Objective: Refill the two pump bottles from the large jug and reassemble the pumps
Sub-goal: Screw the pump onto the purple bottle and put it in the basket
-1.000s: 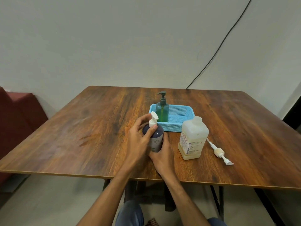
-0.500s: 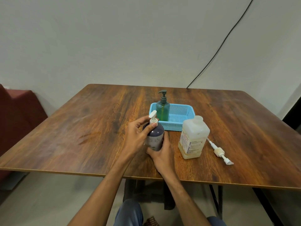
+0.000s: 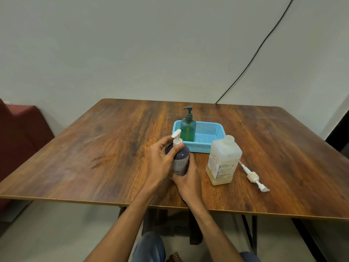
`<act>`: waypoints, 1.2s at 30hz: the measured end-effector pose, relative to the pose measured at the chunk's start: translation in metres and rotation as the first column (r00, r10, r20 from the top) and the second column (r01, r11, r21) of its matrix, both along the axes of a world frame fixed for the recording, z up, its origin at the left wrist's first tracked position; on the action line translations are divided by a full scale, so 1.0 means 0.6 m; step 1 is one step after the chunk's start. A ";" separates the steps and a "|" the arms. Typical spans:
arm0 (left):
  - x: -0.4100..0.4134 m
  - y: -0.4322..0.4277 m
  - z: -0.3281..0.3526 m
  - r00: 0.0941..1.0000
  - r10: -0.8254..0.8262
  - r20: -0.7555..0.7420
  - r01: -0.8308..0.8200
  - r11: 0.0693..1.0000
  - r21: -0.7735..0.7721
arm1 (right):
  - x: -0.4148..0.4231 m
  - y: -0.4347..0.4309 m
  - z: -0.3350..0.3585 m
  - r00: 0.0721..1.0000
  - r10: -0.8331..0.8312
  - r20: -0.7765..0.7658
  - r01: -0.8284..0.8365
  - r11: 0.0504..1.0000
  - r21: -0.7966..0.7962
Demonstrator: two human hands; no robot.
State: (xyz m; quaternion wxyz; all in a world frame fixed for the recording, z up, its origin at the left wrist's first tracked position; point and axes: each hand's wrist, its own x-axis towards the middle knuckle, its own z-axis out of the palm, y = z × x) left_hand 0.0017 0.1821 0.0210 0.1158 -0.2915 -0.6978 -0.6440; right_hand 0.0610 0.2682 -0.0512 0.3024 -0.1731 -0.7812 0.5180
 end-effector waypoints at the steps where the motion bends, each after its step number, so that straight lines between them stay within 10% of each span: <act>1: 0.000 0.000 -0.001 1.000 0.001 -0.002 -0.001 1.000 -0.007 | 0.001 0.000 0.001 1.000 -0.007 0.002 0.007 1.000 0.008; 25: 0.013 -0.063 0.127 0.978 -0.196 0.065 0.176 0.956 0.235 | 0.064 0.078 0.292 0.989 0.122 -0.079 -0.117 0.991 0.066; 36: -0.048 0.018 0.125 0.983 -0.122 0.139 0.117 0.992 0.044 | -0.010 0.249 0.362 0.992 0.106 0.072 -0.114 0.987 0.116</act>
